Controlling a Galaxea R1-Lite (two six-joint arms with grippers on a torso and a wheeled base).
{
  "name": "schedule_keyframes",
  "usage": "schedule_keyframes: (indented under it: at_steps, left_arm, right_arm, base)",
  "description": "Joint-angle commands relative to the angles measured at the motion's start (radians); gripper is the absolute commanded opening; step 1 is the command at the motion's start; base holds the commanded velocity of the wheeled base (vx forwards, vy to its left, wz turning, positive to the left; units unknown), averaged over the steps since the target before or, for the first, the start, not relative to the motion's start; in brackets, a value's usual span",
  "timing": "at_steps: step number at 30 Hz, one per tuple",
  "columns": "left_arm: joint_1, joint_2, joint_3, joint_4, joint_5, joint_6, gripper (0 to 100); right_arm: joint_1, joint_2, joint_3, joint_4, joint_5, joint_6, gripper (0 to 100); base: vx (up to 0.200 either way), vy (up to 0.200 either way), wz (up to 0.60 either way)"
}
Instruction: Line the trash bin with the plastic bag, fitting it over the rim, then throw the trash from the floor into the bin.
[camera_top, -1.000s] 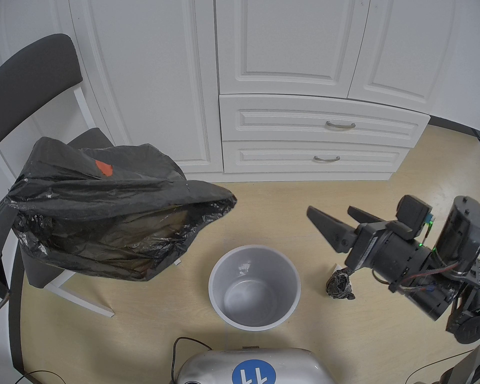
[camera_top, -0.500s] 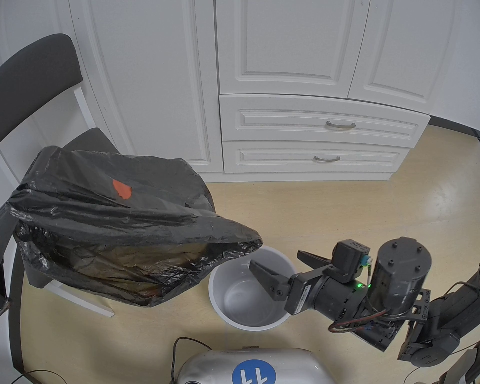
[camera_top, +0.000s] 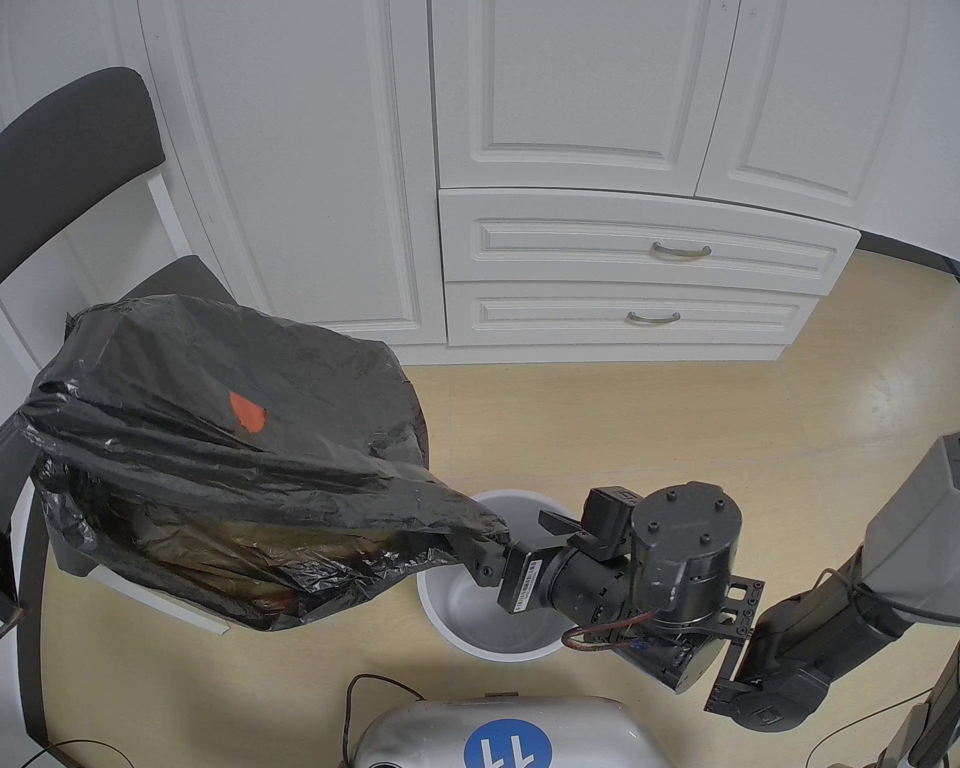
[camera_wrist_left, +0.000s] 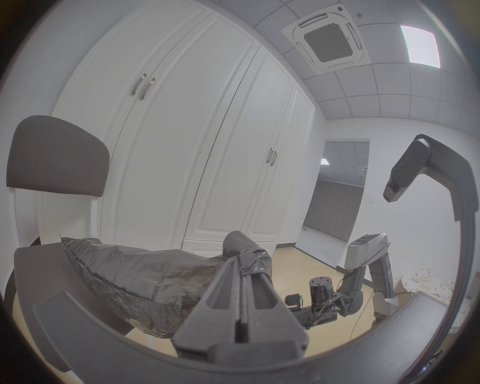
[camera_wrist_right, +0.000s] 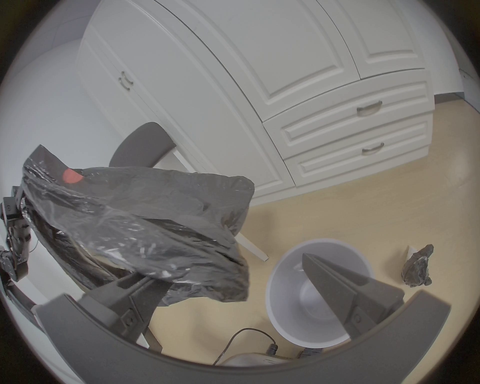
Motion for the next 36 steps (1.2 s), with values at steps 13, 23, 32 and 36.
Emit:
schedule_keyframes:
  at_steps: [13, 23, 32, 36]
  left_arm:
    - [0.0, 0.021, 0.0, -0.001, 0.0, 0.002, 0]
    - [0.0, 0.02, 0.0, -0.003, 0.0, 0.002, 0]
    - [0.0, 0.017, 0.0, -0.003, 0.0, 0.002, 0]
    - [-0.002, 0.015, 0.001, -0.001, -0.002, 0.002, 0]
  right_arm:
    - [0.017, 0.183, -0.072, -0.057, -0.006, 0.034, 100]
    - [-0.006, 0.312, -0.188, -0.221, -0.09, 0.063, 100]
    - [-0.006, 0.308, -0.187, -0.241, -0.092, 0.063, 100]
    - [-0.006, 0.303, -0.19, -0.242, -0.092, 0.063, 0]
  base:
    - [0.0, 0.0, 0.0]
    - [0.0, 0.0, 0.0]
    - [0.0, 0.0, 0.0]
    - [0.0, 0.0, 0.0]
